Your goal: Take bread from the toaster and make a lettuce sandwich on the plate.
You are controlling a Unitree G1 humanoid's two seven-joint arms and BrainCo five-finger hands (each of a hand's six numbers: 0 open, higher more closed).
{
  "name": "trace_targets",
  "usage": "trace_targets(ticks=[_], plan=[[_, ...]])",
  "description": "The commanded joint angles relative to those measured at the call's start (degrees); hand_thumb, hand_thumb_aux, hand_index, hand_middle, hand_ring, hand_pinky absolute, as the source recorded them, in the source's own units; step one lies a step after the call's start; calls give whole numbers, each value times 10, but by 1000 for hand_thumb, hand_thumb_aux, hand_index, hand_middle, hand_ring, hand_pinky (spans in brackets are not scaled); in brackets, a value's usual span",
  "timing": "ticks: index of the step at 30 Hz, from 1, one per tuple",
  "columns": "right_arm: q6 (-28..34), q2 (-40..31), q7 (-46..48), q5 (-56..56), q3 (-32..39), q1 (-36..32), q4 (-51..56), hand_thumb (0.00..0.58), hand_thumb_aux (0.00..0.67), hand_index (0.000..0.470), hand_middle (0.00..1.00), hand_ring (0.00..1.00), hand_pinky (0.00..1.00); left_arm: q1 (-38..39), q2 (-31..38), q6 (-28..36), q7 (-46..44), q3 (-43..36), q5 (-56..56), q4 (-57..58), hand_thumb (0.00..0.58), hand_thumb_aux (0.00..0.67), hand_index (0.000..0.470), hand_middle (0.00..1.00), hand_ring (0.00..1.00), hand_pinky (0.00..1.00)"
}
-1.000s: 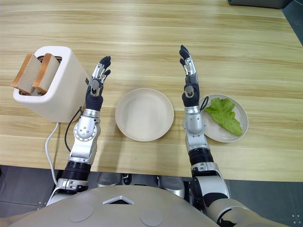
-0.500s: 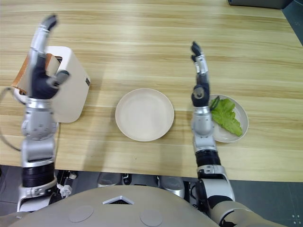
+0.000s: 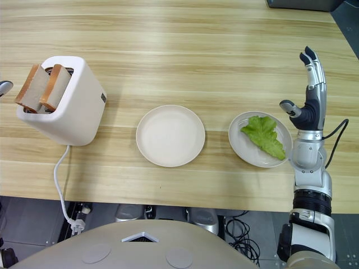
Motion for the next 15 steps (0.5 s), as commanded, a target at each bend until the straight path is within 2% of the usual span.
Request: trace_targets(ticks=[1, 9, 15], plan=[[5, 5, -14, -19, 19, 0, 5, 0, 0, 0, 0, 0, 0, -22, 2, 12, 9, -51, 10, 53, 0, 0, 0, 0, 0, 0], [12, 9, -34, -36, 43, -4, 3, 0, 0, 0, 0, 0, 0, -43, 20, 7, 20, -98, -3, 117, 0, 0, 0, 0, 0, 0], [15, 13, -27, -9, 48, -5, 0, 0, 0, 0, 0, 0, 0, -42, 33, 13, 38, -86, -22, 134, 0, 0, 0, 0, 0, 0]])
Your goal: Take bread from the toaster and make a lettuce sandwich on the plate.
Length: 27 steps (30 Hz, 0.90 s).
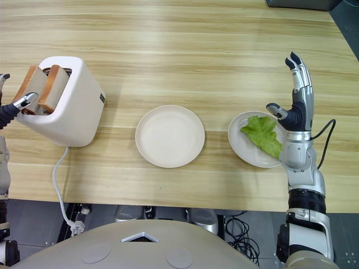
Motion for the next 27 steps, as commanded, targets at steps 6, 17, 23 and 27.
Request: trace_targets(ticks=[6, 17, 23, 27], plan=[[8, 6, 9, 26, 8, 0, -6, 0, 0, 0, 0, 0, 0, -2, 14, 7, 18, -5, -18, 23, 580, 659, 453, 0, 0, 0], [8, 6, 3, 19, 17, -5, 5, 0, 0, 0, 0, 0, 0, -3, 4, -14, 23, -29, -34, 21, 580, 670, 460, 0, 0, 0], [7, 8, -3, 17, 27, -13, 22, 0, 0, 0, 0, 0, 0, -13, 4, -30, 40, -15, -55, 9, 580, 670, 460, 0, 0, 0], [4, 12, -9, 10, 35, -18, 34, 0, 0, 0, 0, 0, 0, -12, 9, -31, 46, -6, -60, -13, 580, 670, 460, 0, 0, 0]])
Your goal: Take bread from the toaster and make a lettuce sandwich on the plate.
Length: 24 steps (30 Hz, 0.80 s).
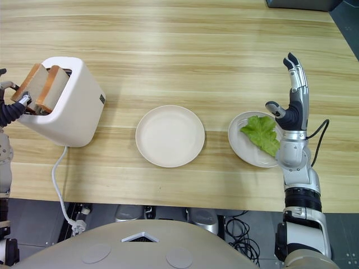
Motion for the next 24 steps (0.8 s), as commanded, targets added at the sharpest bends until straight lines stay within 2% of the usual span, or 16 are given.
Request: trace_targets(ticks=[1, 2, 3, 4, 5, 10, 16, 20, 24], plan=[[1, 4, -7, -10, 14, -7, 16, 0, 0, 0, 0, 0, 0, -1, 6, 1, 7, 15, -7, -25, 580, 670, 460, 0, 0, 0], [2, 4, -8, -12, 16, -9, 20, 0, 0, 0, 0, 0, 0, -1, 7, 3, 8, 20, -7, -31, 580, 670, 460, 0, 0, 0], [3, 2, -10, -15, 18, -10, 27, 0, 0, 0, 0, 0, 0, -2, 9, 6, 10, 26, -5, -39, 580, 670, 460, 541, 541, 541], [5, -1, -14, -22, 21, -12, 34, 0, 0, 0, 0, 0, 0, -4, 10, 7, 14, 32, -2, -47, 580, 670, 460, 541, 541, 541], [8, -6, -20, -32, 25, -13, 42, 0, 0, 0, 0, 0, 0, -6, 12, 10, 18, 39, 1, -57, 580, 670, 460, 1000, 1000, 1000], [29, -41, -76, -106, 50, -15, 86, 0, 0, 0, 0, 0, 0, -26, 21, 27, 57, 74, 44, -121, 580, 670, 460, 1000, 1000, 1000], [92, -104, -254, -239, 117, -12, 177, 0, 0, 0, 0, 0, 0, -75, 13, 1, 81, 76, 47, -222, 580, 670, 460, 1000, 1000, 1000], [145, -135, -368, -303, 176, -12, 235, 0, 0, 0, 0, 0, 0, -122, -20, -25, 27, 22, -41, -303, 580, 670, 460, 1000, 1000, 1000], [172, -152, -443, -334, 227, -3, 272, 0, 0, 0, 0, 0, 0, -152, -75, -17, -91, -96, -181, -326, 580, 670, 460, 1000, 1000, 1000]])
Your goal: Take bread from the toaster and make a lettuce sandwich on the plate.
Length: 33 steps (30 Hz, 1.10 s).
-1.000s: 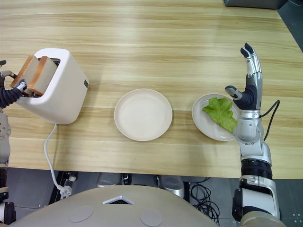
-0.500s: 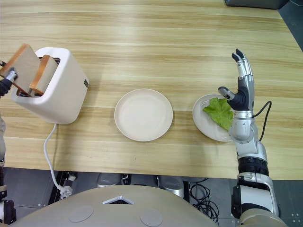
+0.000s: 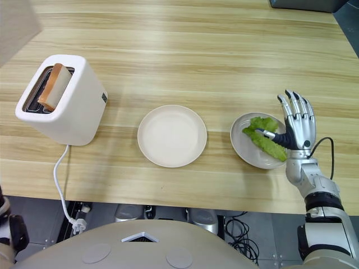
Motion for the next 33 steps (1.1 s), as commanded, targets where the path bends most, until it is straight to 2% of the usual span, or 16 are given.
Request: trace_targets(ticks=[1, 5, 12, 14, 15, 16, 17, 18, 20, 24, 26, 28, 29, 30, 31, 33], plan=[[24, -17, -71, -31, 52, 11, 34, 0, 0, 0, 0, 0, 0, -15, -47, 16, -124, -116, -142, -6, 580, 670, 460, 1000, 1000, 1000], [33, -25, -100, -30, 85, 9, 68, 0, 0, 0, 0, 0, 0, -17, -72, 63, -242, -184, -245, 61, 580, 670, 460, 1000, 1000, 1000], [43, -23, -99, -30, 135, -1, 87, 0, 0, 0, 0, 0, 0, -35, -85, 54, -329, -261, -242, 244, 580, 670, 460, 1000, 1000, 1000], [42, -24, -99, -25, 145, -5, 86, 0, 0, 0, 0, 0, 0, -41, -93, 31, -323, -285, -212, 301, 580, 670, 460, 1000, 1000, 1000], [41, -24, -99, -24, 150, -8, 86, 40, 24, 16, 0, 0, 0, -41, -101, 26, -324, -295, -208, 321, 580, 670, 460, 1000, 1000, 1000], [40, -23, -94, -21, 153, -12, 88, 40, 24, 16, 0, 0, 0, -40, -113, 19, -316, -303, -200, 341, 580, 670, 460, 1000, 1000, 1000], [38, -22, -89, -17, 155, -15, 89, 124, 76, 52, 0, 0, 0, -40, -124, 14, -308, -313, -190, 358, 580, 670, 460, 1000, 1000, 1000], [36, -22, -84, -15, 158, -19, 91, 120, 74, 51, 0, 0, 0, -38, -139, 12, -296, -318, -187, 377, 580, 670, 460, 1000, 1000, 1000], [34, -20, -68, -10, 165, -25, 91, 58, 34, 23, 0, 0, 0, -34, -164, 2, -274, -328, -171, 410, 580, 670, 460, 1000, 1000, 1000], [23, -17, -38, 3, 171, -35, 95, 0, 0, 0, 0, 0, 0, -9, -204, -6, -250, -340, -163, 441, 580, 670, 460, 1000, 1000, 1000], [21, -18, -28, 9, 174, -36, 91, 0, 0, 0, 0, 0, 0, -2, -219, -7, -236, -338, -160, 449, 580, 670, 460, 1000, 1000, 1000], [18, -19, -19, 14, 178, -37, 92, 36, 21, 14, 0, 0, 0, 3, -228, -6, -224, -336, -158, 450, 580, 670, 460, 1000, 1000, 1000], [17, -19, -13, 16, 180, -37, 94, 100, 60, 41, 0, 0, 0, 4, -232, -4, -220, -335, -157, 450, 580, 670, 460, 1000, 1000, 1000], [15, -18, -6, 19, 182, -37, 97, 100, 60, 41, 0, 0, 0, 5, -234, -1, -218, -334, -156, 449, 580, 670, 460, 1000, 1000, 1000], [13, -16, 3, 21, 183, -38, 102, 144, 89, 61, 0, 0, 0, 6, -236, 1, -214, -334, -154, 448, 580, 670, 460, 1000, 1000, 1000], [9, -12, 18, 26, 185, -39, 110, 136, 84, 58, 0, 0, 0, 6, -236, 7, -213, -337, -147, 447, 580, 670, 460, 1000, 1000, 1000]])
